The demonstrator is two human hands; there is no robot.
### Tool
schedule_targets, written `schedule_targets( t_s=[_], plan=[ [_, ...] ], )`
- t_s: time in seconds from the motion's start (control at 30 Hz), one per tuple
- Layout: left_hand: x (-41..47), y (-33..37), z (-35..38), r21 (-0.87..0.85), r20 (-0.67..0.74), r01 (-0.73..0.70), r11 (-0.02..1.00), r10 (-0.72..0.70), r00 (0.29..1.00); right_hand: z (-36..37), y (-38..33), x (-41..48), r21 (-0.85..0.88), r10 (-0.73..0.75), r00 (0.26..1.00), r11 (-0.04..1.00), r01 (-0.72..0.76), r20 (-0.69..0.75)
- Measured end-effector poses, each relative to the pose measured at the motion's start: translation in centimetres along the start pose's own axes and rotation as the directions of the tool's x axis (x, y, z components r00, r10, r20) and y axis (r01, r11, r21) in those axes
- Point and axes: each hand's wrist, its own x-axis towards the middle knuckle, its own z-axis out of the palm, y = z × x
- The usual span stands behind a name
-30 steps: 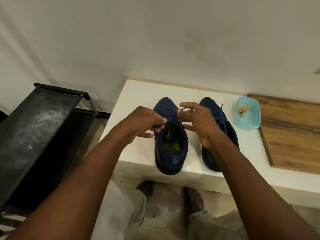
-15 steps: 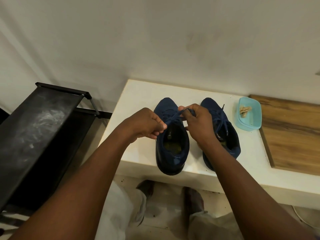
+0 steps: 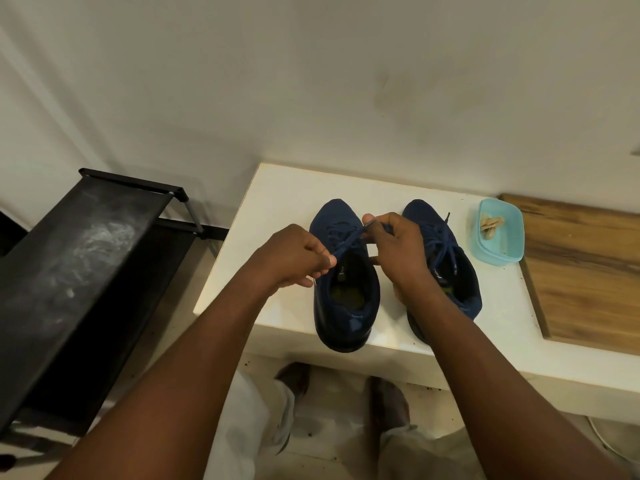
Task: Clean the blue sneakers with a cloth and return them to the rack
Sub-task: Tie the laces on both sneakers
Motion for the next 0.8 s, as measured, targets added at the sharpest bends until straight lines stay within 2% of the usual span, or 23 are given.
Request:
schedule_targets(
  t_s=[0.1, 0.17, 0.27, 0.33, 0.5, 0.8],
  plan=[
    [-0.6, -0.8, -0.1, -0.020, -0.003, 0.006, 1.000, -0.006, 1.000, -1.8, -0.8, 0.3, 0.019, 0.105, 0.983, 0.994, -0.109, 0.149],
    [-0.4, -0.8, 0.2, 0.044, 0.007, 0.031, 0.999, -0.031, 0.999, -2.9, -1.2, 0.3, -0.051, 0.162, 0.956, 0.987, -0.155, 0.243],
    [0.3, -0.3, 1.7, 0.170, -0.019, -0.045, 0.984, 0.049, 0.999, -2.7, -1.5, -0.3, -0.387, 0.156, 0.922, 0.922, -0.008, 0.353],
    [0.6, -0.1, 2.6, 0.231, -0.039, -0.088, 0.969, 0.100, 0.994, -1.9, -1.4, -1.0, -0.517, 0.150, 0.906, 0.852, 0.085, 0.397],
    [0.4, 0.0, 2.1, 0.118, -0.058, -0.042, 0.992, 0.049, 0.997, -1.3, -0.6, -1.3, -0.556, 0.134, 0.934, 0.828, 0.077, 0.330],
    [1.2, -0.5, 0.9, -0.048, -0.122, 0.026, 0.998, -0.031, 0.992, -1.7, -0.2, -1.3, -0.455, 0.072, 0.972, 0.889, 0.039, 0.224]
  ],
)
